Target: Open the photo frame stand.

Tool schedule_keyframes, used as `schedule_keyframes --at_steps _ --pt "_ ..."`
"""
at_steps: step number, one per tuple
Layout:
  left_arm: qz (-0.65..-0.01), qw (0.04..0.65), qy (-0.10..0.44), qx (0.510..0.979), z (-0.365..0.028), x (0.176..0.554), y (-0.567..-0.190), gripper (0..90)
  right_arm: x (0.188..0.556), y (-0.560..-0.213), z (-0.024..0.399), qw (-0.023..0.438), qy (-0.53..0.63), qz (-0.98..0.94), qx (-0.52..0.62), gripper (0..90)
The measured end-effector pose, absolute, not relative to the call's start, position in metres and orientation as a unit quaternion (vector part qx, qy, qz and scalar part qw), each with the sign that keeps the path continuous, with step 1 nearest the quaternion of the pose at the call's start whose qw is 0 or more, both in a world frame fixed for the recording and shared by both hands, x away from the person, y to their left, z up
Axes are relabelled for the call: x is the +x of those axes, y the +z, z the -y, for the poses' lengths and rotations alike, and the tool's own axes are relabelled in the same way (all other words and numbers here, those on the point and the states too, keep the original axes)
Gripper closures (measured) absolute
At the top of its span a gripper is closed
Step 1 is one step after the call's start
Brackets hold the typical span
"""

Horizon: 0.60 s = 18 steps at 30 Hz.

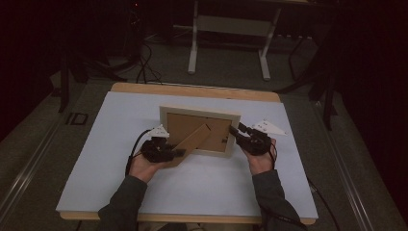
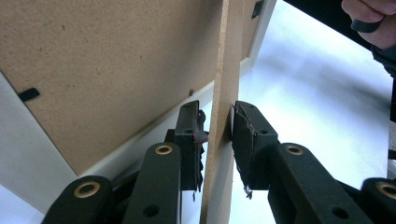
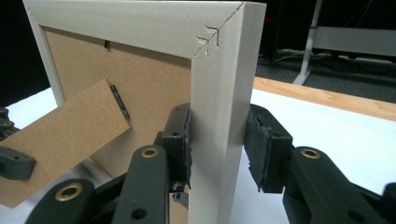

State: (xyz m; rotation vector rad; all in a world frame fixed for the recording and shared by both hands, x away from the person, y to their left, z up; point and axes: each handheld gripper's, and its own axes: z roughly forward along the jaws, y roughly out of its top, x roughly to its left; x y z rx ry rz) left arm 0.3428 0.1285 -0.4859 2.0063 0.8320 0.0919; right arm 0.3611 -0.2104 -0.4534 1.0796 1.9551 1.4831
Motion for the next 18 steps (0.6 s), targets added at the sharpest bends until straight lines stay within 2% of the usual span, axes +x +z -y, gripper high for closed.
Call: schedule_keyframes --at_steps 12,18 --pt "-0.334 0.473 0.031 0.815 -0.13 0.328 -0.494 72.9 0.345 -0.454 0.212 0.231 0.544 -0.717 0.371 62.4" --pt "-0.339 0.471 0.031 0.814 -0.132 0.324 -0.499 73.7 0.342 -0.455 0.216 0.208 0.554 -0.719 0.364 61.0"
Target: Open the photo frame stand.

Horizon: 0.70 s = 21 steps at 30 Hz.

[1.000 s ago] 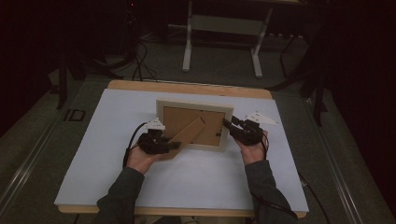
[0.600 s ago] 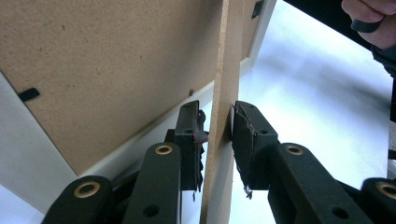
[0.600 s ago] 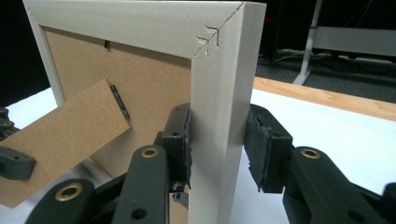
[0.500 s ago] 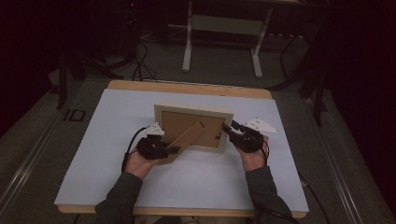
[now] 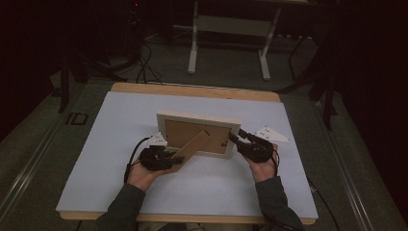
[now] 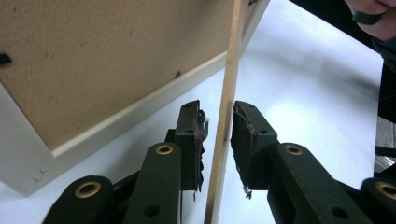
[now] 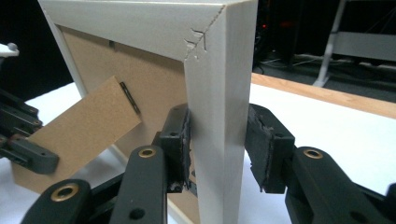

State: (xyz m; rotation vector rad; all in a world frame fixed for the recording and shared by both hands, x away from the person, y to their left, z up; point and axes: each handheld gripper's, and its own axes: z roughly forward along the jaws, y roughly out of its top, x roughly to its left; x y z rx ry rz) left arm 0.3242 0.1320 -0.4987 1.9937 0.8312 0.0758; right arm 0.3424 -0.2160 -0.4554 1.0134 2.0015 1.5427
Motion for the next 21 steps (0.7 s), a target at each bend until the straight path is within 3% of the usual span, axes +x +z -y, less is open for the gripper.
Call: schedule_keyframes --at_steps 11,21 --pt "-0.339 0.466 0.03 0.816 -0.132 0.323 -0.5 74.9 0.354 -0.474 0.214 0.166 0.526 -0.756 0.352 54.7" --pt "-0.336 0.453 0.037 0.825 -0.125 0.322 -0.502 77.6 0.359 -0.47 0.208 0.211 0.496 -0.784 0.309 56.8"
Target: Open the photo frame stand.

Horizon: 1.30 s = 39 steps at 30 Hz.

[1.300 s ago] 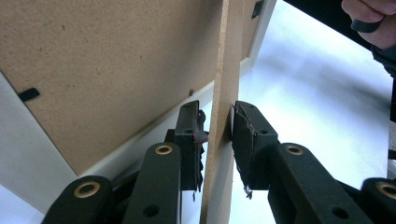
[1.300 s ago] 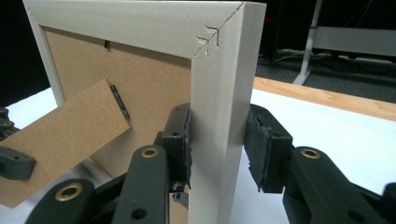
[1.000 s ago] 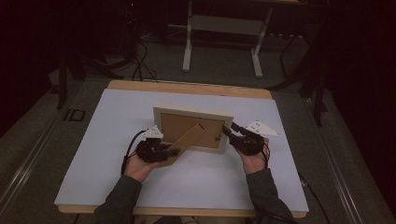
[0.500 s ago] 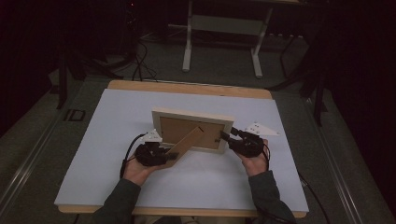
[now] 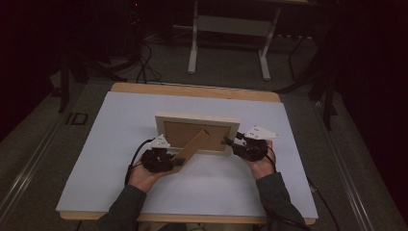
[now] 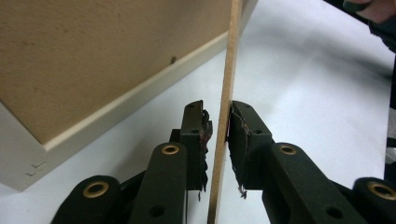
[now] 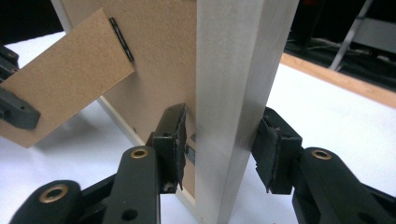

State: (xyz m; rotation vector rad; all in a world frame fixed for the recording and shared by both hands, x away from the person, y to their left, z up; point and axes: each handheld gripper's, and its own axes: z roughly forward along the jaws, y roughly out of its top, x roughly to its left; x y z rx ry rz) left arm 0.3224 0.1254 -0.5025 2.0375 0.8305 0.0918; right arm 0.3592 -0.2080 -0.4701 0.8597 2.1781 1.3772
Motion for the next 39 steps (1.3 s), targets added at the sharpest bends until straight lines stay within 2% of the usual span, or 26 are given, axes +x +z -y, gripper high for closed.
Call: schedule_keyframes --at_steps 10,14,23,26,28,29,32,39 --pt "-0.338 0.463 0.025 0.819 -0.126 0.321 -0.504 74.7 0.364 -0.473 0.206 0.221 0.496 -0.785 0.3 56.7" --pt "-0.349 0.488 0.014 0.8 -0.139 0.322 -0.504 72.3 0.357 -0.474 0.206 0.222 0.499 -0.786 0.291 58.7" --pt "-0.391 0.51 0.05 0.764 -0.176 0.322 -0.496 68.9 0.353 -0.475 0.207 0.223 0.5 -0.787 0.283 59.3" --pt "-0.399 0.496 0.079 0.768 -0.184 0.321 -0.492 68.3 0.353 -0.475 0.207 0.222 0.501 -0.787 0.282 59.4" --pt "-0.399 0.496 0.079 0.768 -0.184 0.321 -0.492 67.4 0.353 -0.475 0.208 0.221 0.502 -0.787 0.283 59.4" --pt "-0.404 0.485 0.1 0.769 -0.187 0.321 -0.489 67.4 0.353 -0.475 0.208 0.221 0.502 -0.787 0.283 59.4" --pt "-0.413 0.47 0.126 0.77 -0.19 0.325 -0.486 61.6 0.353 -0.475 0.208 0.22 0.502 -0.787 0.282 59.4" --pt "-0.417 0.449 0.139 0.778 -0.188 0.342 -0.488 59.4 0.352 -0.474 0.208 0.222 0.499 -0.79 0.278 59.8"
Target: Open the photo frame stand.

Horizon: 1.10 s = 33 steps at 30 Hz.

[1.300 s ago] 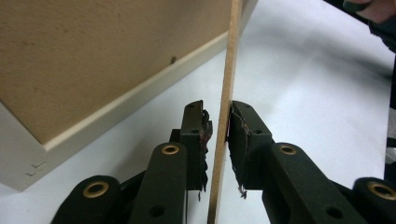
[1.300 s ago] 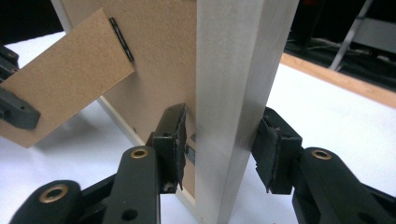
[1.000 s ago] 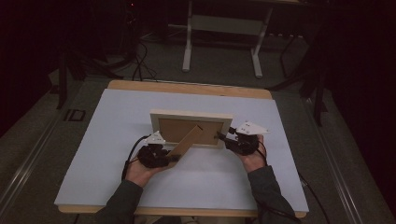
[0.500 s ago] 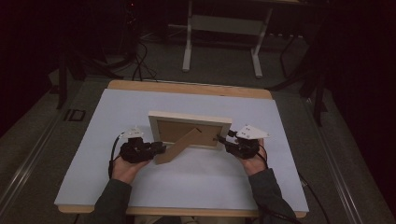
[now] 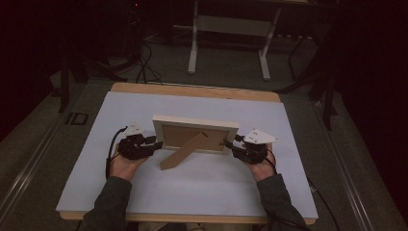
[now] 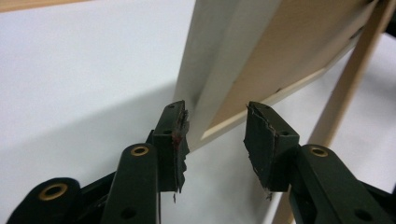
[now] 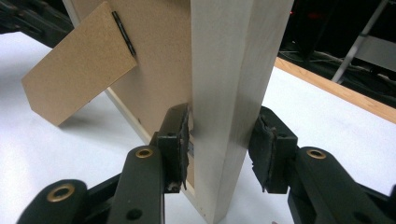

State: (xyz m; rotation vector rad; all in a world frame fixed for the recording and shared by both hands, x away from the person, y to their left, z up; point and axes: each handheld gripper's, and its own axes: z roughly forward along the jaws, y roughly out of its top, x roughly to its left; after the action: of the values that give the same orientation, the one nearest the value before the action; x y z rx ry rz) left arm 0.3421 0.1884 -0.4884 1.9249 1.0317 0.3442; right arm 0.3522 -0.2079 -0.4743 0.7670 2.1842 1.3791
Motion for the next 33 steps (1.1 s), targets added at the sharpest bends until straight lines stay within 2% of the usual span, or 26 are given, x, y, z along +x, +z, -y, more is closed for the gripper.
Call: schedule_keyframes --at_steps 20,24,33 --pt "-0.396 0.417 0.191 0.795 -0.173 0.36 -0.481 56.9 0.354 -0.471 0.205 0.252 0.471 -0.807 0.251 62.0" --pt "-0.394 0.399 0.213 0.8 -0.169 0.363 -0.479 56.8 0.354 -0.47 0.201 0.282 0.449 -0.815 0.237 62.3" --pt "-0.411 0.404 0.22 0.787 -0.167 0.371 -0.481 56.6 0.361 -0.472 0.198 0.299 0.443 -0.811 0.238 62.0"
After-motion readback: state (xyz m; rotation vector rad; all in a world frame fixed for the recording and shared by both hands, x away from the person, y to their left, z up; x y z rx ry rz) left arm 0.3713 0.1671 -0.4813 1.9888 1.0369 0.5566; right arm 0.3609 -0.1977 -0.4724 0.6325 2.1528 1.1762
